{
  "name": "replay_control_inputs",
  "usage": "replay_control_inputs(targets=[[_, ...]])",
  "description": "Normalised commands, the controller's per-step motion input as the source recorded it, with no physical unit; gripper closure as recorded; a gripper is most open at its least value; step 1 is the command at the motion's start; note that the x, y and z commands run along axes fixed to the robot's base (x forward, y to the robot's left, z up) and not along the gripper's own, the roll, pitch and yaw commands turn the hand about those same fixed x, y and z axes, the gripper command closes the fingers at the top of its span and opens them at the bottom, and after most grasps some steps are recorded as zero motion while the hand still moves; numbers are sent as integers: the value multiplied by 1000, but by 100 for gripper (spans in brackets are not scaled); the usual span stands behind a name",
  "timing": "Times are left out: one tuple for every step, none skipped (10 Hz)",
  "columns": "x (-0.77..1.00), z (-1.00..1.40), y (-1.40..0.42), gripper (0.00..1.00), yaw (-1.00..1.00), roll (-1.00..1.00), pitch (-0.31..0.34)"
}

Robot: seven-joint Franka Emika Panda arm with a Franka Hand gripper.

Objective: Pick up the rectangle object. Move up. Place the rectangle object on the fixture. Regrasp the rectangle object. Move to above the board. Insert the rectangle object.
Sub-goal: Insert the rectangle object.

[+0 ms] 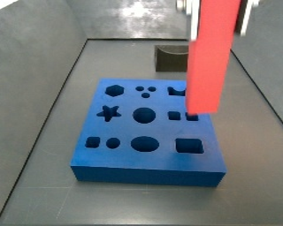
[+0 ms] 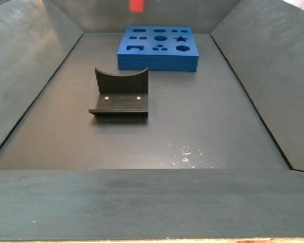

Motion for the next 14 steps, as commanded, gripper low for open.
replay_control_inputs(targets=[[71, -489, -331, 100, -163, 374, 0], [126, -454, -329, 100, -289, 391, 0], [14, -43, -49, 100, -14, 129, 34], [0, -40, 0, 100, 0, 0, 0], [0, -131, -77, 100, -386, 0, -9], [0, -97, -51, 100, -474, 17, 0], [0, -37, -17, 100, 0, 0, 0], [0, -80, -100, 100, 0, 0, 0], [0, -126, -157, 100, 0, 0, 0], [0, -149, -169, 100, 0, 6, 0], [0, -177, -169, 100, 0, 26, 0], [6, -200, -80, 100, 6, 89, 0], [0, -274, -11, 100, 103, 211, 0], [0, -326, -9, 100, 166, 283, 0]])
